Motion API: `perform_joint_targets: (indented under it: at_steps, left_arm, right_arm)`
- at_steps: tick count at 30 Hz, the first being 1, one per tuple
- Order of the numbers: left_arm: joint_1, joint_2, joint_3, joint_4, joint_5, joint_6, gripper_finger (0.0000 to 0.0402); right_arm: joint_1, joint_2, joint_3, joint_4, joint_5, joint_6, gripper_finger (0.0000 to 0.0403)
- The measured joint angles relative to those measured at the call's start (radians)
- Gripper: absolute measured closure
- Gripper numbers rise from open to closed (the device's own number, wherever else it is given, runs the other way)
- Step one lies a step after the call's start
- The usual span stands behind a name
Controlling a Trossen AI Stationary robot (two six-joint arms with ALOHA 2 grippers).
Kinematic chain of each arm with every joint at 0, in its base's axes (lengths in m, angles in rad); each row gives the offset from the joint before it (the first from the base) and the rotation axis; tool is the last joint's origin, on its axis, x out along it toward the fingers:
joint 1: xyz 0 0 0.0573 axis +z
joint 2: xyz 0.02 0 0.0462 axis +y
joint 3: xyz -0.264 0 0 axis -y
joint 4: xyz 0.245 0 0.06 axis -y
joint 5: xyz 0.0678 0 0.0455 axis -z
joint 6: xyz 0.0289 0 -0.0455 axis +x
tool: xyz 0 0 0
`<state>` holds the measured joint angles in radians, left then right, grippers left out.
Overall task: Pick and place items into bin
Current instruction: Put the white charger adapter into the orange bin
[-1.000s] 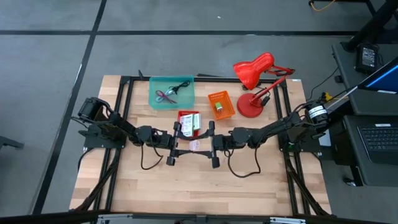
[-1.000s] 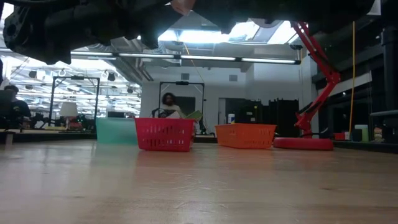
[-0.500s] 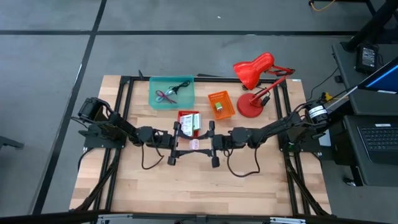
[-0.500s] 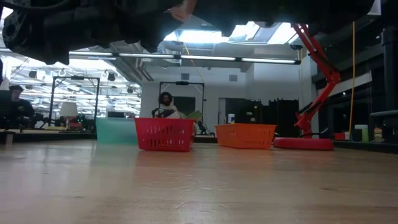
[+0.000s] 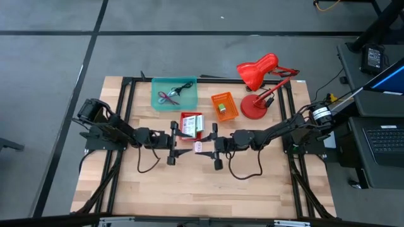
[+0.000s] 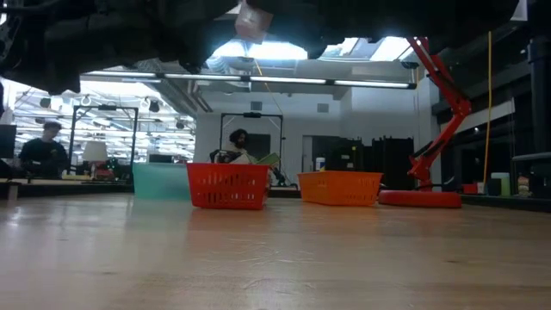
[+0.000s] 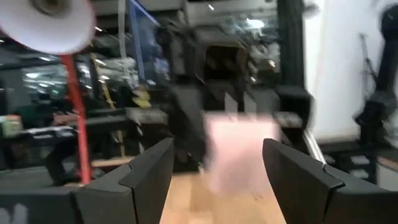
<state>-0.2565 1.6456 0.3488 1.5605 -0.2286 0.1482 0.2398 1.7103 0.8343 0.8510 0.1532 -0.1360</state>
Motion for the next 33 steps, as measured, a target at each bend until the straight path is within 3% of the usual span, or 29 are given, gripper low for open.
perform_joint_targets:
  at_steps: [9,25,33]
  left_arm:
    - [-0.016,-0.149,-0.122,-0.02,-0.074,-0.02,0.0195]
    - [-0.022,-0.322,-0.254,-0.165,-0.138,-0.109,0.0388]
    - [-0.022,-0.409,-0.262,-0.203,-0.119,-0.045,0.04]
  right_arm:
    - [-0.001,0.0,-0.001,-0.008,0.007,0.003,0.0235]
    - [-0.051,-0.001,0.001,-0.038,-0.007,0.027,0.0235]
    - [-0.089,-0.001,0.001,-0.038,-0.032,0.027,0.0235]
